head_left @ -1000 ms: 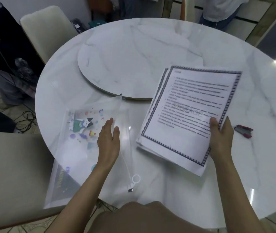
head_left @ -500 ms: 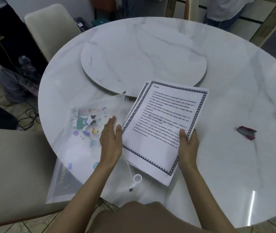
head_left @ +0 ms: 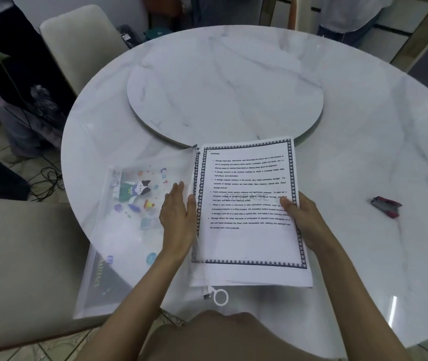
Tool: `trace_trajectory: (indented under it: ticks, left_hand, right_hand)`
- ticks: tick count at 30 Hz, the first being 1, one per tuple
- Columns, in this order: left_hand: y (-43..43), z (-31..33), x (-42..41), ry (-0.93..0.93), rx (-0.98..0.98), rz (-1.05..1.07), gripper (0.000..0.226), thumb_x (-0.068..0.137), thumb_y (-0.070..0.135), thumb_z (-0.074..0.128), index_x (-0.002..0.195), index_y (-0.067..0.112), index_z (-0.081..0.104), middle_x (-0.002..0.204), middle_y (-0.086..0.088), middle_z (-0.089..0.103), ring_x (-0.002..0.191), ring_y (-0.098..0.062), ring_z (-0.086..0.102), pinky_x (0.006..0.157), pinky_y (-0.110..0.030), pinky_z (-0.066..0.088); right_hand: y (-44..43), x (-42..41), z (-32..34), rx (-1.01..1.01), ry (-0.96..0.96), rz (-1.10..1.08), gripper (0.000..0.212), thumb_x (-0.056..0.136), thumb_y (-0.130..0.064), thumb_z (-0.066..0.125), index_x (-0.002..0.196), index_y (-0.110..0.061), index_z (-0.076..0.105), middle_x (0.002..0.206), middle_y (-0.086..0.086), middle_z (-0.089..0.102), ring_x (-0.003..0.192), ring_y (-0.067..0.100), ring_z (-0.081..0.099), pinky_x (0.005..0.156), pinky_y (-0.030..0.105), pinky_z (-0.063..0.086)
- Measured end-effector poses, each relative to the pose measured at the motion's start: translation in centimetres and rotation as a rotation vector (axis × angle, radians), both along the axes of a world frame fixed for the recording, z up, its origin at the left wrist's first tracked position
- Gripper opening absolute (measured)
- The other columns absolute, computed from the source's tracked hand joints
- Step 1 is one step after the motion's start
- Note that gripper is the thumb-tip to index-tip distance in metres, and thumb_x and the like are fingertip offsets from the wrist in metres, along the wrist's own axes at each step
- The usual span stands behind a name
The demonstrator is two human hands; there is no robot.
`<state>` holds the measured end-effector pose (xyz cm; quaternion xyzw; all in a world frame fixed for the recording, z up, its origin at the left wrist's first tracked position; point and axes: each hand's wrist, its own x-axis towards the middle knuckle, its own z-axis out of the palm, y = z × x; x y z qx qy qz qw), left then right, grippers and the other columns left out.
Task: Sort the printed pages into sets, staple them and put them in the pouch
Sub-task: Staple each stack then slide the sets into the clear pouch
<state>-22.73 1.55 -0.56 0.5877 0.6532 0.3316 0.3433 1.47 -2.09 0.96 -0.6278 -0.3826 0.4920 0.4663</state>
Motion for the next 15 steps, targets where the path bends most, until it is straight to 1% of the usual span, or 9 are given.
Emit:
trace_trajectory:
  ticks: [4, 9, 12, 15]
  left_hand:
    - [0.09, 0.1, 0.37, 0.044, -0.032, 0.003, 0.048, 0.1, 0.03, 0.029, 0.146, 0.018, 0.024, 0.156, -0.002, 0.02, 0.144, -0.018, 0.013, 0.117, -0.037, 0.006]
    - [0.03, 0.25, 0.72, 0.076, -0.069, -0.001, 0.049, 0.1, 0.031, 0.028, 0.147, 0.019, 0.02, 0.157, -0.003, 0.015, 0.145, -0.02, 0.008, 0.117, -0.037, 0.003]
    - [0.0, 0.14, 0.75, 0.112, -0.067, -0.011, 0.049, 0.101, 0.031, 0.027, 0.148, 0.019, 0.019, 0.157, -0.002, 0.014, 0.146, -0.021, 0.005, 0.117, -0.037, 0.002]
    - [-0.16, 0.04, 0.75, 0.105, -0.056, -0.006, 0.049, 0.101, 0.032, 0.027, 0.148, 0.02, 0.019, 0.157, -0.001, 0.014, 0.146, -0.02, 0.005, 0.117, -0.036, 0.002]
  right_hand:
    - [-0.11, 0.11, -0.12, 0.004, 0.017, 0.013, 0.031, 0.094, -0.019, 0.05, 0.124, -0.013, 0.054, 0.112, -0.001, 0.066, 0.092, 0.012, 0.069, 0.072, 0.024, 0.057]
    - [-0.09, -0.01, -0.3, 0.014, 0.049, 0.011, 0.026, 0.094, -0.019, 0.05, 0.119, -0.016, 0.056, 0.107, -0.004, 0.067, 0.089, 0.01, 0.07, 0.067, 0.021, 0.056]
    - [0.32, 0.02, -0.58, -0.025, 0.067, 0.04, 0.026, 0.094, -0.017, 0.051, 0.119, -0.014, 0.056, 0.108, -0.002, 0.067, 0.089, 0.011, 0.07, 0.068, 0.023, 0.056]
    - [0.78, -0.08, -0.91, -0.064, 0.084, 0.066, 0.023, 0.094, -0.014, 0.05, 0.116, -0.013, 0.056, 0.104, -0.002, 0.067, 0.083, 0.008, 0.07, 0.064, 0.02, 0.055]
